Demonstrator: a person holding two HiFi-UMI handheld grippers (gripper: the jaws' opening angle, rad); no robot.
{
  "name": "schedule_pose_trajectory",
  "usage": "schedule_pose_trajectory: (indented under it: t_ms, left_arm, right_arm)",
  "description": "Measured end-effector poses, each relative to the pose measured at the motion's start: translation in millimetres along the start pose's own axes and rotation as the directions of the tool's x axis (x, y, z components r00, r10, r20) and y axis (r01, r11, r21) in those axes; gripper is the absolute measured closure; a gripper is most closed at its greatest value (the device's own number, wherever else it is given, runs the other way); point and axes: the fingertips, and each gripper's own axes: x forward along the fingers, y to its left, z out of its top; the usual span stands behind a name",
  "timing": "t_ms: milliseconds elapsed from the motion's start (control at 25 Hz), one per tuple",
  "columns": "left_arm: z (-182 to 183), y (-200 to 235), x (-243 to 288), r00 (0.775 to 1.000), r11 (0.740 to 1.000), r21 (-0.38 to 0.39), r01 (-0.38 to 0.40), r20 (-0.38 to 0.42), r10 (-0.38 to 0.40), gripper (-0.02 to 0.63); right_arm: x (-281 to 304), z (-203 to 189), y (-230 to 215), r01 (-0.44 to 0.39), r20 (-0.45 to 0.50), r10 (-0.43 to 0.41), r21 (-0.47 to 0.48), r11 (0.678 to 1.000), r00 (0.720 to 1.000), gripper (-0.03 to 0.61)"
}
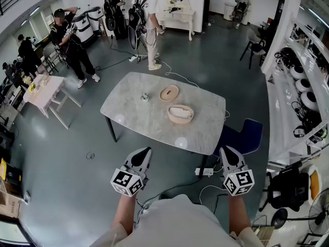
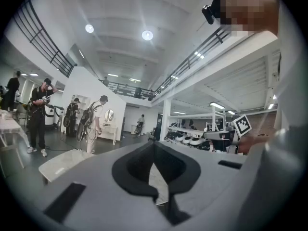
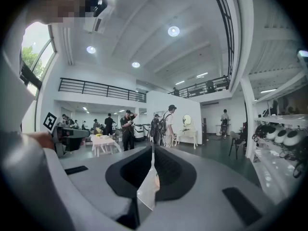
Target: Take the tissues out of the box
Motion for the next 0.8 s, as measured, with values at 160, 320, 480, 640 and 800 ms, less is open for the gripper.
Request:
schedule_pose_trajectory:
  t_ms: [160, 320, 480, 640, 800]
  left_arm:
    - [-2, 0, -4, 1.000, 1.000, -0.004, 0.007, -0.002, -0.007, 0.606]
    - [-1, 0, -7, 1.000, 1.000, -0.007, 0.013, -0.002, -0.013, 0.606]
    - [-2, -2, -6, 1.000, 1.000, -0.011, 0.024, -0.005, -0.024, 0.606]
    - [-4, -3, -5, 1.000, 0.999, -0.010, 0.030, -0.008, -0.030, 0.606]
    - [-4, -5, -4, 0.999, 0.999, -0.003, 0.039, -0.015, -0.039, 0.606]
  right_arm:
    - [-4, 0, 4, 0.006, 0.002, -0.006, -0.004, 1.000, 1.000, 0.537]
    - [-7, 3, 8, 0.009, 0.005, -0.009, -0.002, 1.000, 1.000, 0.538]
    - [-9, 1, 8, 0.016, 0.000, -0.016, 0.009, 1.000, 1.000, 0.538]
    - [-9, -2, 9, 0.024, -0.008, -0.024, 0.021, 1.000, 1.000, 0.538]
    - [-7, -4, 13, 0.018, -0.014, -0.018, 0.023, 1.000, 1.000, 0.537]
